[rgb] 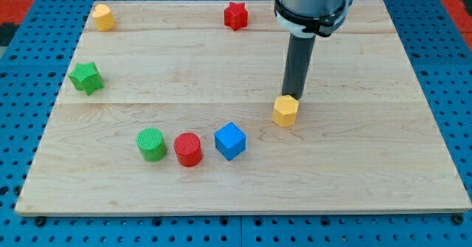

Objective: Bring the red circle below the blue triangle

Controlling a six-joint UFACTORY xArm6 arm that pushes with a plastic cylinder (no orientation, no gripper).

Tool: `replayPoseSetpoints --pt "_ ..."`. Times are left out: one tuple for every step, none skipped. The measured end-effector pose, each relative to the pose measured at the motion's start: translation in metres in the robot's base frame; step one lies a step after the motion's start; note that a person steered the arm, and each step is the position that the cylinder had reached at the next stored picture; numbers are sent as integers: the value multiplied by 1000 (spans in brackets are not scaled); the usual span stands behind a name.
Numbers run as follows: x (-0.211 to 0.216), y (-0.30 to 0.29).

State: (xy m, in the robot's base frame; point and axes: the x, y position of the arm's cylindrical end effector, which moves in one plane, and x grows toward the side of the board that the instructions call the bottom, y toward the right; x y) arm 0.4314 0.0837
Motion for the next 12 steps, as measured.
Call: replayPoseSetpoints --pt "1 0" --pt "24 -2" --pt "31 -2" --pt "3 20" --pt "37 43" --pt "95 31" --pt "129 -22" --pt "156 -100" --pt "154 -173" --pt "137 -221" --pt "112 -221" --pt "82 -221"
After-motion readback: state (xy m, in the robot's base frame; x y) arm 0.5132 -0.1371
